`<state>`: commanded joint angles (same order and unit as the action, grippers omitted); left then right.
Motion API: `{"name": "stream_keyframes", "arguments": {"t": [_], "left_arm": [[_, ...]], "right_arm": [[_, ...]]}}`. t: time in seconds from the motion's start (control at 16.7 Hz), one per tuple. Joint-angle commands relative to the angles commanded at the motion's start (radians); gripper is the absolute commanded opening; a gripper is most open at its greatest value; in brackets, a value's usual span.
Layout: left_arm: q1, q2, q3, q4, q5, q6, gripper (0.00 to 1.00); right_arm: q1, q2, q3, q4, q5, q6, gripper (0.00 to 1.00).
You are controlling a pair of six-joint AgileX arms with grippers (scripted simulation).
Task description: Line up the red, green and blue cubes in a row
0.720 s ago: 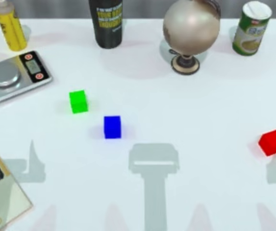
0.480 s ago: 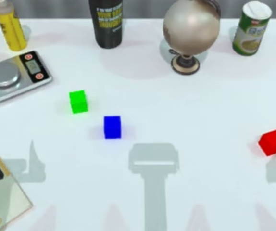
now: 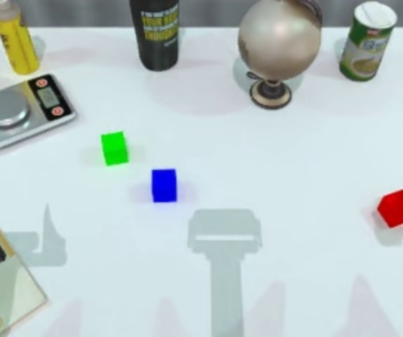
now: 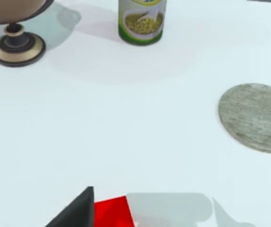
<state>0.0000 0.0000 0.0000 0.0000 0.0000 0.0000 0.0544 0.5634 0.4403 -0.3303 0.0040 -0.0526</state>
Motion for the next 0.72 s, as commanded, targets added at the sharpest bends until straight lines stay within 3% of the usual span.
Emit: {"name": "stream_keyframes", "arguments": {"t": [0.72], "left_arm": [[0.0,0.0,0.0,0.0,0.0,0.0,1.0]], "right_arm": [[0.108,1.133,0.772,-0.634,0.0,-0.107,1.0]]}}
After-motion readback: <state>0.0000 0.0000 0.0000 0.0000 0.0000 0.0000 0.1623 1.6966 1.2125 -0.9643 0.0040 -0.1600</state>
